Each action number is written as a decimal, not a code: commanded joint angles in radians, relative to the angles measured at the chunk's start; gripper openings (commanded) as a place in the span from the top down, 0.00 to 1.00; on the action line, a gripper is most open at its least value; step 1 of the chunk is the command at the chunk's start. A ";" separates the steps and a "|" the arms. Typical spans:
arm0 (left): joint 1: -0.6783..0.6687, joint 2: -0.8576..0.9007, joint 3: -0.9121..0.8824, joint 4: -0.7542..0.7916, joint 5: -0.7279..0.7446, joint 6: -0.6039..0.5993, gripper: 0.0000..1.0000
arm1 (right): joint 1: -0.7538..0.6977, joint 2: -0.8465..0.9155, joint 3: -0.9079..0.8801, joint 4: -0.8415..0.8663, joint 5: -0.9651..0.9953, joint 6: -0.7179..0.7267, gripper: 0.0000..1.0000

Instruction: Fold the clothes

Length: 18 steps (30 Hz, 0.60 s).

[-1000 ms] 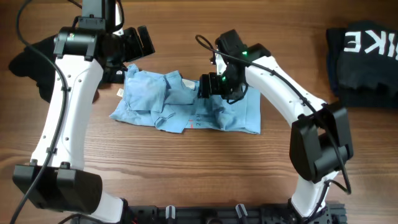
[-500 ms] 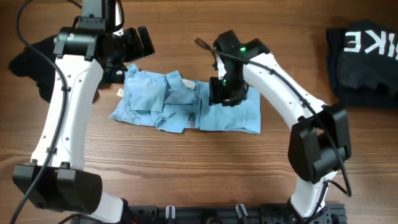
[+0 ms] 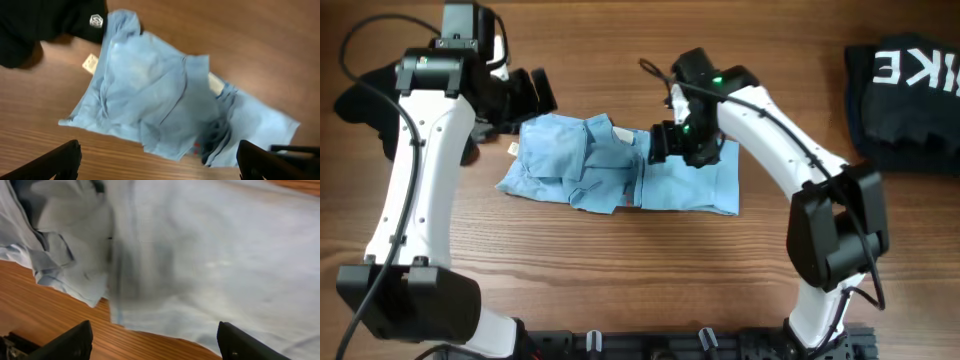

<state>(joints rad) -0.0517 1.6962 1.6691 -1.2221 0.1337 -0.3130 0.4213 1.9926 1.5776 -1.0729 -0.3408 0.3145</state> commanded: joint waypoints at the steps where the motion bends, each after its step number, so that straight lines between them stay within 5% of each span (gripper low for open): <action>1: 0.028 -0.013 -0.122 0.065 0.093 0.108 0.00 | -0.036 0.012 -0.005 -0.016 -0.046 -0.094 0.19; 9: 0.169 0.004 -0.337 0.257 0.146 0.303 0.02 | -0.046 0.012 -0.005 -0.031 -0.049 -0.135 0.19; 18: 0.203 0.171 -0.360 0.348 0.287 0.509 0.02 | -0.046 0.012 -0.005 -0.032 -0.049 -0.129 0.19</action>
<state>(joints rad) 0.1528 1.7969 1.3235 -0.8845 0.3168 0.0715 0.3748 1.9926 1.5772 -1.1023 -0.3668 0.1993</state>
